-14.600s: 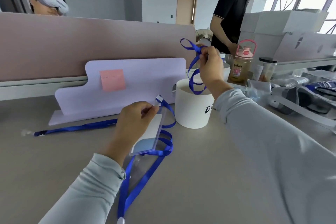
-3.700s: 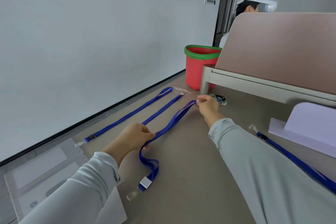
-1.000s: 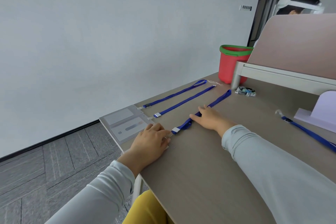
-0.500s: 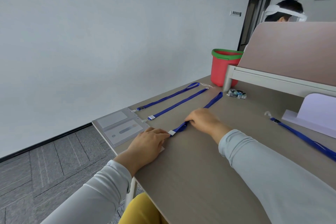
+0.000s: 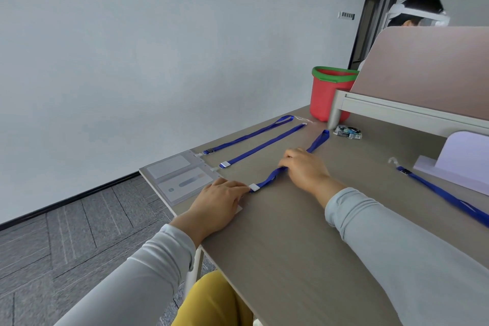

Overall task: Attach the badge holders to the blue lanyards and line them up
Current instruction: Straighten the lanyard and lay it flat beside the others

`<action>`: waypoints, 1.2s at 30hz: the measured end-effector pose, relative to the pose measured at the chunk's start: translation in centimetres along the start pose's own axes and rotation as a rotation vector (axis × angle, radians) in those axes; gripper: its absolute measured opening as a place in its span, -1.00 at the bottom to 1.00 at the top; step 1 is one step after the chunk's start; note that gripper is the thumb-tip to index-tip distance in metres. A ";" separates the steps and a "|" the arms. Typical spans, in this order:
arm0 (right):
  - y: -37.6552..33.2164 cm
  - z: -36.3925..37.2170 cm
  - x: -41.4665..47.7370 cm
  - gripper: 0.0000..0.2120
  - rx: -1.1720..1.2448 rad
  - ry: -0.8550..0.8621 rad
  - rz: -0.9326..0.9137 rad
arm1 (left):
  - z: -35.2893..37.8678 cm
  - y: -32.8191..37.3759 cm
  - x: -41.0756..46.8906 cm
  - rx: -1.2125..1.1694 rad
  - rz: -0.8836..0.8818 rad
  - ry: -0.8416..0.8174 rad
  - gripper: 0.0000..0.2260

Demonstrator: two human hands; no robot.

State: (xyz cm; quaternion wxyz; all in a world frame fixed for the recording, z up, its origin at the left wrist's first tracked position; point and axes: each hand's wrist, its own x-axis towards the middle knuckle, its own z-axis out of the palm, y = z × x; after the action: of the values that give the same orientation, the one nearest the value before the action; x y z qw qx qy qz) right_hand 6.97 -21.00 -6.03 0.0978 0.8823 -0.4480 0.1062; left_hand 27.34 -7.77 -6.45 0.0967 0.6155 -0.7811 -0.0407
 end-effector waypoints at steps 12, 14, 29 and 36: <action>0.1 -1.0 -0.2 -0.80 -0.052 -0.067 0.012 | -0.1 0.0 -0.2 -0.016 -0.007 0.004 -0.64; 0.0 -0.9 -0.1 -0.78 -0.104 -0.035 0.012 | -0.1 0.0 -0.2 -0.016 -0.010 0.001 -0.64; 0.9 0.2 -0.1 -0.69 -0.002 -0.077 0.093 | 0.0 -0.2 0.0 0.020 0.013 0.024 -0.63; 0.9 -0.6 0.1 -0.73 -0.060 -0.108 0.074 | 0.1 -0.4 -0.2 0.018 0.002 0.061 -0.64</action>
State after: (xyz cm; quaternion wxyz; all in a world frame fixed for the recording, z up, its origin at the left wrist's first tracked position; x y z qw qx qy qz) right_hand 6.25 -21.43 -5.38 0.0960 0.8663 -0.4879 0.0485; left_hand 27.74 -7.68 -6.65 0.1152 0.6163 -0.7789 -0.0148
